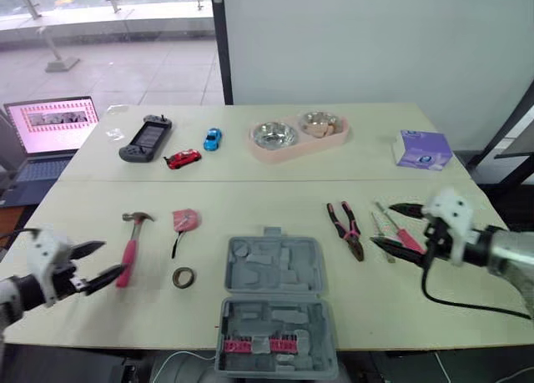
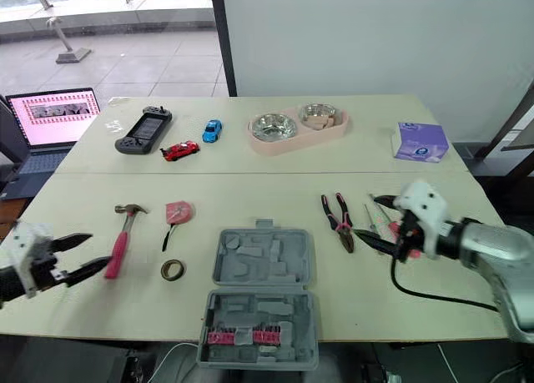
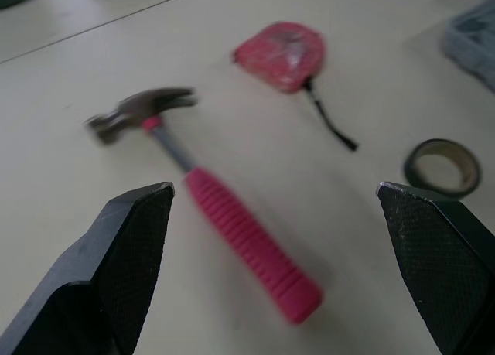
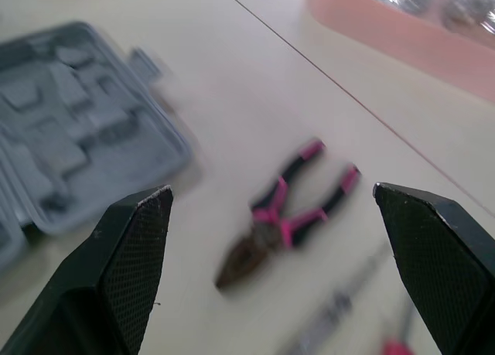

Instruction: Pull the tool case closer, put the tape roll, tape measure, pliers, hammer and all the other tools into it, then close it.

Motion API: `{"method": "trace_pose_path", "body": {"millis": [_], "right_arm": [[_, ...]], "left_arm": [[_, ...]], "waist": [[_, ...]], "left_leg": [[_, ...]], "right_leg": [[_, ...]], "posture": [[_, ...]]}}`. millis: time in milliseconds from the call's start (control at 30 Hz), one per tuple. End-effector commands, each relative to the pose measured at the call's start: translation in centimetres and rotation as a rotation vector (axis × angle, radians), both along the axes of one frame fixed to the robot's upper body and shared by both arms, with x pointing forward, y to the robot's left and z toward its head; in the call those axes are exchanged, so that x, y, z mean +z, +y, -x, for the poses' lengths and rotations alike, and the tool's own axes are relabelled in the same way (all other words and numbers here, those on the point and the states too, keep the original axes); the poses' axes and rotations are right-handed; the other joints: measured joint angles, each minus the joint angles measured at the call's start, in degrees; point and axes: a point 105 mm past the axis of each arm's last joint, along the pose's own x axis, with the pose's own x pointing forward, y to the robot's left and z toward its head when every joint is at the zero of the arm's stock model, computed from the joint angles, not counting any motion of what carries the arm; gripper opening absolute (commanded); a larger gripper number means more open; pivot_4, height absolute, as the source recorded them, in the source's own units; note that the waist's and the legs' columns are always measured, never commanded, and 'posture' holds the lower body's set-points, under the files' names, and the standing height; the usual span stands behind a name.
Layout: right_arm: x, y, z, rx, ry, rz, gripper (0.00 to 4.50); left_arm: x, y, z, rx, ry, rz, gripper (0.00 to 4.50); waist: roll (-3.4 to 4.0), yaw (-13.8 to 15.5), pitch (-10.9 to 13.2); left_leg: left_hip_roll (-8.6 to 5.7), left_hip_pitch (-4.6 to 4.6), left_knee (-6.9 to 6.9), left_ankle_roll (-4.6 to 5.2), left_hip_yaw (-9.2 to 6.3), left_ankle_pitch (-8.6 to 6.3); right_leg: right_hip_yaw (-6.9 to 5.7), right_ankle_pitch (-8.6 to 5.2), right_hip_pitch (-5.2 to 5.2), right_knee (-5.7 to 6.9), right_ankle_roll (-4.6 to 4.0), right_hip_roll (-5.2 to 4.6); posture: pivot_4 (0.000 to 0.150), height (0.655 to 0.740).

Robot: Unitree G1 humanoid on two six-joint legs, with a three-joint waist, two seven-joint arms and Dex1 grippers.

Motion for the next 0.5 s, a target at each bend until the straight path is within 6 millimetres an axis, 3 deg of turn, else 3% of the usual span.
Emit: {"method": "trace_pose_path", "body": {"millis": [33, 133, 233, 500], "right_arm": [[0.0, 4.1, -0.2, 0.134, 0.005, 0.005, 4.38], [-0.6, 7.4, -0.1, 0.232, 0.032, 0.000, 4.38], [-1.2, 10.0, 0.1, 0.301, 0.041, 0.002, 4.38], [-1.7, 11.3, -0.3, 0.308, 0.024, 0.030, 4.38]], "left_arm": [[0.1, -4.0, 0.7, -0.268, 0.018, -0.111, 4.41], [-1.3, -5.4, 1.8, -0.446, 0.122, -0.183, 4.41], [-2.9, -6.0, 1.7, -0.541, 0.211, -0.238, 4.41], [-4.3, -7.1, -0.2, -0.631, 0.275, -0.303, 4.41]], "waist": [[0.01, -0.03, 0.00], [0.02, -0.27, 0.01], [0.07, -0.12, 0.03], [0.03, -0.06, 0.04]], "left_leg": [[0.01, 0.01, -0.01, 0.00, 0.00, 0.00], [0.04, 0.01, -0.05, 0.00, 0.01, 0.00], [0.09, 0.00, -0.05, -0.01, 0.02, 0.01], [0.05, -0.04, 0.01, -0.05, -0.03, 0.04]], "right_leg": [[0.00, 0.00, -0.01, 0.01, 0.00, 0.01], [0.00, 0.00, -0.08, 0.04, -0.02, 0.05], [0.00, 0.02, -0.12, 0.08, -0.06, 0.13], [0.00, 0.05, -0.13, 0.11, -0.07, 0.15]], "posture": [[0.150, 0.7360], [0.150, 0.7360], [0.150, 0.7360], [0.150, 0.7360]]}}
